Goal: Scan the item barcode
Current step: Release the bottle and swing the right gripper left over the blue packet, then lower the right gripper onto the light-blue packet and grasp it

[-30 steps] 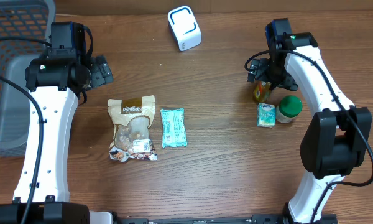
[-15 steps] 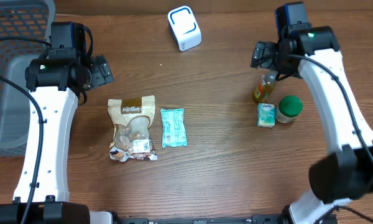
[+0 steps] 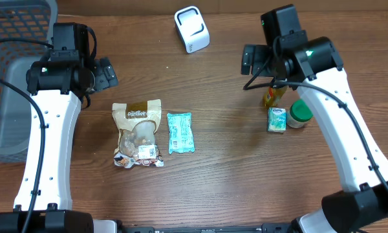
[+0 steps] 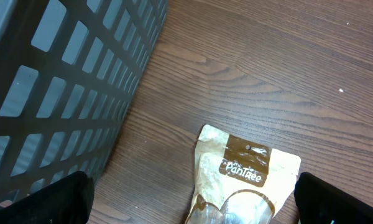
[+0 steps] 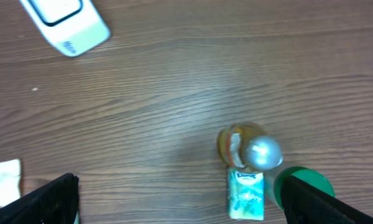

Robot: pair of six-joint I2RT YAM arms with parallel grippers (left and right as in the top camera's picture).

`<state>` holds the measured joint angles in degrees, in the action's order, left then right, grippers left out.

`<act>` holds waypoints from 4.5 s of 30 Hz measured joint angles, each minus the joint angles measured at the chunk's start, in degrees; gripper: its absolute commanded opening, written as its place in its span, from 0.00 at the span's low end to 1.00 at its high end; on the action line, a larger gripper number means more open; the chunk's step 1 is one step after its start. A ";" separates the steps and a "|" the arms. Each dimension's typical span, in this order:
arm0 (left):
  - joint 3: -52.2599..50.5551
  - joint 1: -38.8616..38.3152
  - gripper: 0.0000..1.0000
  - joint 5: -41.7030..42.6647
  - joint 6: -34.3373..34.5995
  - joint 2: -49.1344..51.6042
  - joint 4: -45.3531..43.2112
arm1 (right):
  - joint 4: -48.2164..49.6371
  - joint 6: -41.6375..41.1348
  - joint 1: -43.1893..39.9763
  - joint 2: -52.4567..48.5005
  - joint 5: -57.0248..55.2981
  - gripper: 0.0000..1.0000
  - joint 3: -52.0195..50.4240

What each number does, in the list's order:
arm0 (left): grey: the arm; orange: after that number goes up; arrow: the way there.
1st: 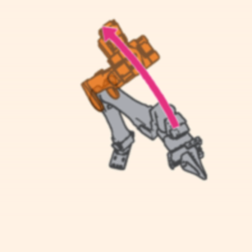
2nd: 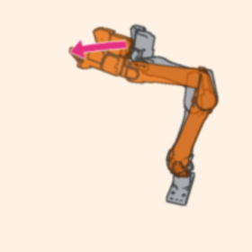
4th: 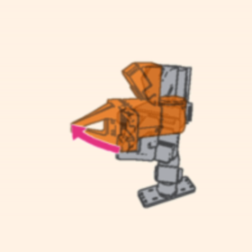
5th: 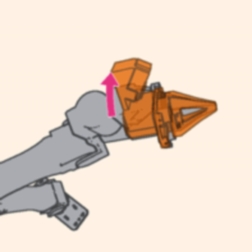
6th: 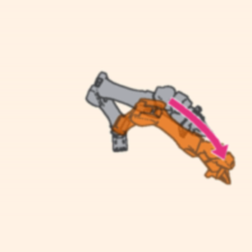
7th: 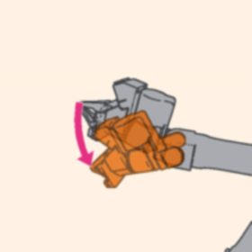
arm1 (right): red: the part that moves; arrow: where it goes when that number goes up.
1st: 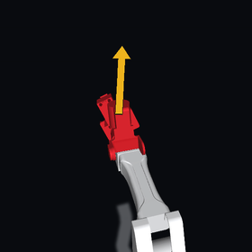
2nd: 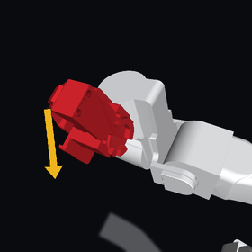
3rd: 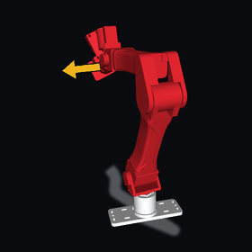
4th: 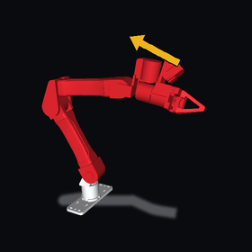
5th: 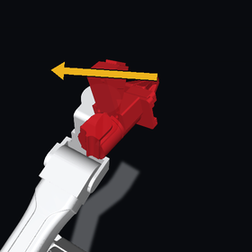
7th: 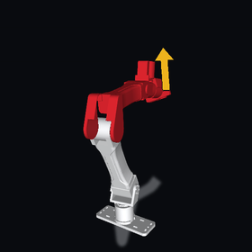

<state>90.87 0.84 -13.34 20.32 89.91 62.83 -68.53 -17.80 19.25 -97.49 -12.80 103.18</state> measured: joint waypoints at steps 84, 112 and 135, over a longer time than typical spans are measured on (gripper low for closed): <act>0.02 0.00 0.99 0.00 0.00 0.00 -0.02 | 20.13 -0.44 24.50 -24.85 27.39 0.13 -6.23; 0.02 0.00 0.99 0.00 0.00 0.02 -0.02 | 20.55 -0.55 24.50 -24.85 27.32 0.21 -6.23; 0.00 0.00 0.99 0.00 0.00 0.02 -0.02 | 23.52 -0.42 24.50 -25.38 27.34 0.04 -6.23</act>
<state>90.87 0.84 -13.34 20.32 89.93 62.81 -45.01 -18.22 43.75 -122.87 14.55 96.95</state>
